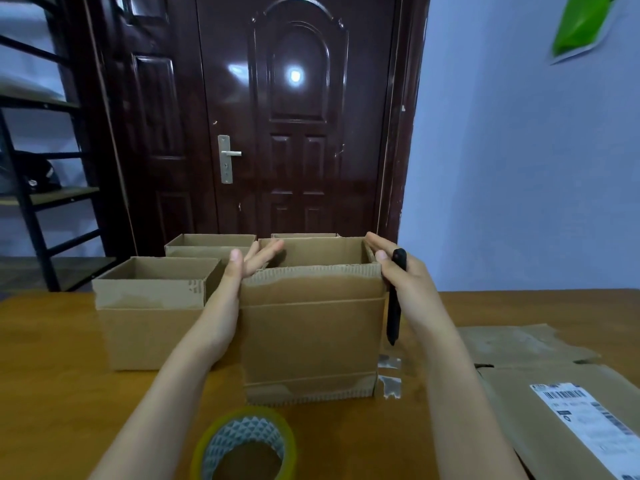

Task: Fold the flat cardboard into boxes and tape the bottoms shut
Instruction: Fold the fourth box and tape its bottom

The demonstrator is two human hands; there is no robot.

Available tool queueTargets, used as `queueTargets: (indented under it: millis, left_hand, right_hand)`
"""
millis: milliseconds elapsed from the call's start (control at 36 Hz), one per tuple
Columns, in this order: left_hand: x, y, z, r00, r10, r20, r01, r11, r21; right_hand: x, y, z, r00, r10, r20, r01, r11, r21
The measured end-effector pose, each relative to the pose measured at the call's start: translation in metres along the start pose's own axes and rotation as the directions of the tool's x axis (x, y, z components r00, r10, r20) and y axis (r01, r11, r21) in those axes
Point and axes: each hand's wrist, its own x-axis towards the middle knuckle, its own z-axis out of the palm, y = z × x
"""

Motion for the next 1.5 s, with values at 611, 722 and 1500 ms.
queueTargets:
  millis: [611,722,1500]
  left_hand:
    - [-0.004,-0.013,-0.005,0.989,0.13,0.074,-0.142,0.971,0.193]
    - [-0.003,-0.018,-0.012,0.99,0.128,0.06,-0.141,0.92,0.365]
    - [0.0,-0.013,0.008,0.993,-0.031,-0.118,0.009,0.983,-0.186]
  right_hand:
    - [0.001,0.01,-0.004,0.983,0.154,0.102,-0.161,0.984,0.073]
    - [0.0,0.012,-0.001,0.985,0.157,0.068,-0.165,0.976,0.144]
    - [0.005,0.012,0.002,0.983,0.023,-0.182,-0.064,0.973,-0.222]
